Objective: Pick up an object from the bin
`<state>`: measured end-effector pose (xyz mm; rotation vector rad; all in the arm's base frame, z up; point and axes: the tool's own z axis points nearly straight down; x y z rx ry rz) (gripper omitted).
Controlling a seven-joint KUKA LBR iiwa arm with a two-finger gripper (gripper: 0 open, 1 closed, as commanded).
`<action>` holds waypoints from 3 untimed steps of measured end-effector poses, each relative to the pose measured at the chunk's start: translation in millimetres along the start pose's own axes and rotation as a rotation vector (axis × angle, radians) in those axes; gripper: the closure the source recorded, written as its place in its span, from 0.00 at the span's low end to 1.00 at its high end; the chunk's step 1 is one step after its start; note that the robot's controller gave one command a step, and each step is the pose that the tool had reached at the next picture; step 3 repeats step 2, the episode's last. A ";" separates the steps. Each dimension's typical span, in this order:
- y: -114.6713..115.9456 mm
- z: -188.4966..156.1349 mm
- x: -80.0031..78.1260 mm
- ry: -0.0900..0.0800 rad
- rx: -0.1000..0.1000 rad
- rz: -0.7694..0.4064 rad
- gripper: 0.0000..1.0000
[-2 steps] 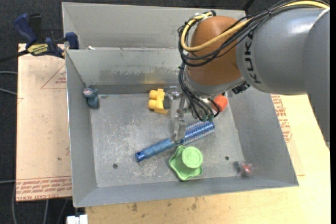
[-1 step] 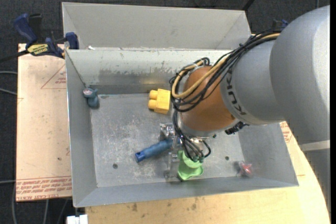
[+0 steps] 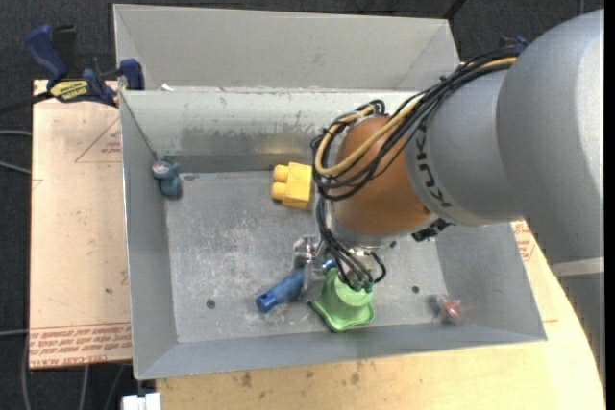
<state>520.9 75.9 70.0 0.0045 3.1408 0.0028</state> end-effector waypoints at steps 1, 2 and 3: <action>1.1 -121.4 14.5 -0.007 -0.001 -0.008 1.00; -2.1 -140.1 10.7 -0.002 0.001 -0.037 1.00; -2.1 -140.1 10.7 -0.002 0.001 -0.037 1.00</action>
Offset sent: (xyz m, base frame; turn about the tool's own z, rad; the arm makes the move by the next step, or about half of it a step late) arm -0.0163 0.0002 0.1184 -0.0082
